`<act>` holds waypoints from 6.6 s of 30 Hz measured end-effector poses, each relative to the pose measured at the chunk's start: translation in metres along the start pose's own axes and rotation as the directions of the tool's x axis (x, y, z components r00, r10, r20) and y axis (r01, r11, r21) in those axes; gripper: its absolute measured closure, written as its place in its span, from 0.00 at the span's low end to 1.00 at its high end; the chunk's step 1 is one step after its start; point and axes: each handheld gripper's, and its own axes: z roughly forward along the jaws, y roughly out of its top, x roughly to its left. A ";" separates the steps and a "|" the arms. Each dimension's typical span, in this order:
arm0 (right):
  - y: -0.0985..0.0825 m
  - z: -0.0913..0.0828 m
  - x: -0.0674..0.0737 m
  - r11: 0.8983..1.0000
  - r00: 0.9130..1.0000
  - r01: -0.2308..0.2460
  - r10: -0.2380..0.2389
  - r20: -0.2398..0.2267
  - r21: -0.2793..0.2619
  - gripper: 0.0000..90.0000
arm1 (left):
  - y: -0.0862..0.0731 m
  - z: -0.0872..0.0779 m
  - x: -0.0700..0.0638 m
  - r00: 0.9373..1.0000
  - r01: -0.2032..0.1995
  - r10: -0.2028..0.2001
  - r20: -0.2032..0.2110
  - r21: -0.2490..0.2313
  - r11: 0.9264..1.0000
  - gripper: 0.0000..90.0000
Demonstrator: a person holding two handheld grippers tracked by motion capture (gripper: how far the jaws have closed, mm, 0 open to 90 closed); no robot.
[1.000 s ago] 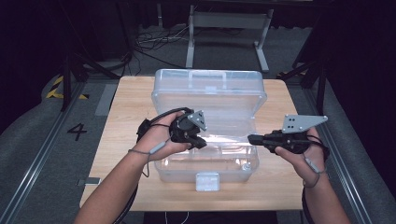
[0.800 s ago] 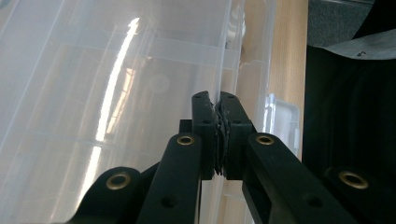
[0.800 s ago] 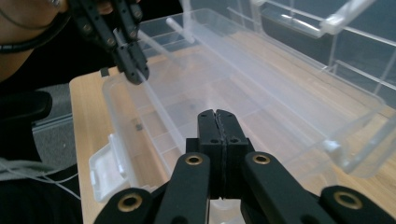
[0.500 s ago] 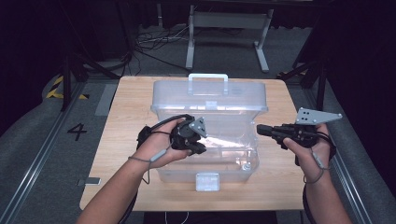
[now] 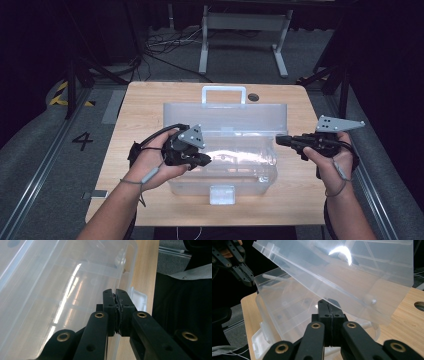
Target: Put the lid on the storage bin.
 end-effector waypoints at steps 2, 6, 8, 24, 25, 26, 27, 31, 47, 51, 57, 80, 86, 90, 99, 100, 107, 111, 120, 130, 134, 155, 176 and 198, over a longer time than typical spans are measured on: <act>0.000 0.000 0.000 1.000 1.000 0.000 0.000 -0.001 0.000 1.00 | -0.003 -0.002 0.002 1.000 0.011 -0.011 -0.003 -0.006 1.000 0.96; -0.001 -0.001 0.000 1.000 1.000 -0.003 0.003 -0.008 0.002 1.00 | -0.014 -0.012 0.005 0.999 0.047 -0.047 -0.014 -0.016 0.999 0.96; -0.001 -0.001 0.001 1.000 1.000 -0.008 0.008 -0.006 0.004 1.00 | -0.019 -0.016 0.007 0.998 0.067 -0.067 -0.018 -0.017 0.998 0.96; -0.002 -0.005 0.005 1.000 1.000 -0.009 0.009 0.008 0.027 1.00 | -0.064 -0.040 0.022 0.973 0.215 -0.217 -0.078 -0.038 0.976 0.95; -0.002 -0.006 0.005 0.999 1.000 -0.007 0.007 0.010 0.031 1.00 | -0.066 -0.041 0.023 0.971 0.222 -0.224 -0.081 -0.037 0.974 0.94; -0.002 -0.006 0.006 0.999 1.000 -0.006 0.006 0.011 0.034 1.00 | -0.070 -0.042 0.025 0.969 0.232 -0.234 -0.077 -0.041 0.972 0.94; -0.003 -0.006 0.006 0.999 1.000 -0.005 0.004 0.011 0.037 1.00 | -0.072 -0.043 0.027 0.967 0.239 -0.242 -0.078 -0.045 0.970 0.94; -0.003 -0.006 0.007 0.999 1.000 -0.003 0.002 0.012 0.046 1.00 | -0.085 -0.044 0.035 0.949 0.294 -0.299 -0.097 -0.067 0.953 0.94; -0.007 -0.008 0.012 0.995 1.000 -0.014 0.013 0.012 0.103 1.00 | -0.119 -0.036 0.066 0.868 0.452 -0.460 -0.187 -0.084 0.888 0.93; -0.007 -0.007 0.014 0.991 1.000 -0.021 0.018 0.018 0.131 1.00 | -0.125 -0.032 0.073 0.843 0.484 -0.489 -0.225 -0.083 0.871 0.91; -0.008 -0.007 0.015 0.986 1.000 -0.025 0.024 0.010 0.166 1.00 | -0.134 -0.028 0.080 0.827 0.510 -0.514 -0.228 -0.083 0.856 0.90; -0.017 -0.006 0.021 0.958 1.000 -0.006 0.006 0.003 0.286 1.00 | -0.139 -0.016 0.095 0.819 0.535 -0.535 -0.208 -0.058 0.843 0.88; -0.020 -0.005 0.022 0.948 1.000 -0.004 0.006 -0.006 0.320 1.00 | -0.140 -0.013 0.098 0.816 0.542 -0.541 -0.204 -0.054 0.838 0.87; -0.022 -0.004 0.023 0.940 1.000 -0.002 0.006 -0.010 0.342 1.00 | -0.140 -0.011 0.100 0.816 0.545 -0.543 -0.201 -0.047 0.837 0.87; -0.025 -0.001 0.024 0.921 1.000 0.008 0.001 -0.025 0.390 1.00 | -0.144 -0.009 0.101 0.814 0.552 -0.547 -0.196 -0.037 0.833 0.86; -0.025 -0.001 0.024 0.918 1.000 0.010 0.000 -0.026 0.397 1.00 | -0.144 -0.009 0.101 0.814 0.552 -0.548 -0.194 -0.035 0.833 0.86; -0.026 0.001 0.025 0.901 0.999 0.020 -0.006 -0.034 0.433 1.00 | -0.144 -0.006 0.102 0.814 0.555 -0.549 -0.188 -0.025 0.831 0.86; -0.028 0.002 0.026 0.886 0.999 0.023 -0.006 -0.038 0.462 1.00 | -0.144 -0.005 0.102 0.815 0.556 -0.550 -0.185 -0.020 0.831 0.86; -0.031 0.007 0.027 0.852 0.998 0.049 -0.027 -0.050 0.521 1.00 | -0.144 -0.003 0.102 0.818 0.552 -0.545 -0.183 -0.012 0.833 0.86; -0.035 0.013 0.028 0.819 0.997 0.068 -0.038 -0.065 0.570 1.00 | -0.145 -0.002 0.102 0.816 0.559 -0.550 -0.176 -0.002 0.829 0.86; -0.035 0.014 0.029 0.810 0.998 0.066 -0.039 -0.059 0.582 1.00 | -0.145 -0.002 0.102 0.817 0.558 -0.549 -0.176 0.002 0.830 0.86; -0.039 0.019 0.029 0.788 0.997 0.067 -0.038 -0.060 0.612 1.00 | -0.146 0.003 0.103 0.819 0.557 -0.546 -0.174 0.017 0.830 0.85; -0.038 0.013 0.029 0.768 0.996 0.089 -0.052 -0.077 0.634 1.00 | -0.148 0.002 0.104 0.816 0.562 -0.551 -0.175 0.010 0.827 0.85; -0.010 -0.017 0.017 0.868 0.995 0.100 -0.074 -0.071 0.487 1.00 | -0.167 -0.011 0.088 0.787 0.592 -0.587 -0.193 -0.035 0.805 0.84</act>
